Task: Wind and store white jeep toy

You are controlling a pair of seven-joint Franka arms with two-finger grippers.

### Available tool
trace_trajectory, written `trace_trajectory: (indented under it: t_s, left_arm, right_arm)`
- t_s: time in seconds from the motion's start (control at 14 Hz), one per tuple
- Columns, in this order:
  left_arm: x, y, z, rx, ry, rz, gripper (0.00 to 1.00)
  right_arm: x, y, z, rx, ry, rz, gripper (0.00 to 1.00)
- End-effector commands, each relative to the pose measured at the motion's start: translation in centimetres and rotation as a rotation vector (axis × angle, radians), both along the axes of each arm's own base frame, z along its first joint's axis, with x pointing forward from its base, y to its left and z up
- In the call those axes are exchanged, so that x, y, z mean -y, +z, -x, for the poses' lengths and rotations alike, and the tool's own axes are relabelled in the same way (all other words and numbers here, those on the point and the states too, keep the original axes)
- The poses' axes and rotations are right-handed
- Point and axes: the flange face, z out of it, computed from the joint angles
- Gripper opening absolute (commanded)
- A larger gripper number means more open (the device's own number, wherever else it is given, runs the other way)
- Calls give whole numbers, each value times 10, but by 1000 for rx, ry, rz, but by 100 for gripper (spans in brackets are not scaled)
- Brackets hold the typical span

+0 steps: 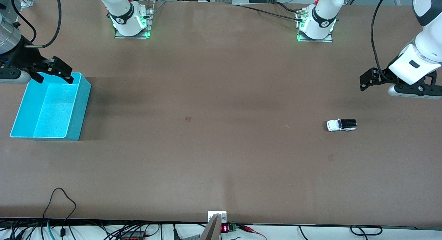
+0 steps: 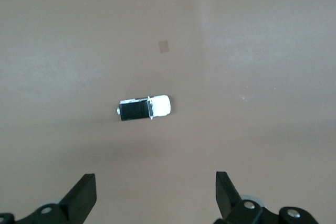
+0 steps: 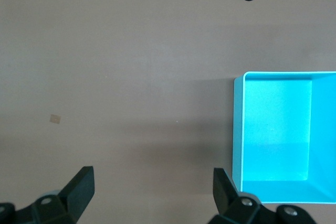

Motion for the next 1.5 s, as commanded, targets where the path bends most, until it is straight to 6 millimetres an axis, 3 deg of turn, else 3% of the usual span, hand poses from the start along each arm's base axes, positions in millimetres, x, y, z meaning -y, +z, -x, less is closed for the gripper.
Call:
trace_trajectory:
  t_s: [0.0, 0.86, 1.07, 1.43]
  left_arm:
    - [-7, 3, -1, -32, 15, 16, 100]
    - [2, -11, -3, -80, 0, 11, 100]
    - [2, -19, 5, -160, -12, 6, 100]
    - [-6, -31, 5, -209, -290, 33, 100]
  right_arm:
    - [1, 7, 3, 9, 14, 8, 100]
    - [-1, 7, 3, 10, 17, 11, 100]
    - [-1, 6, 2, 9, 17, 11, 100]
    - [-1, 4, 2, 6, 16, 10, 100]
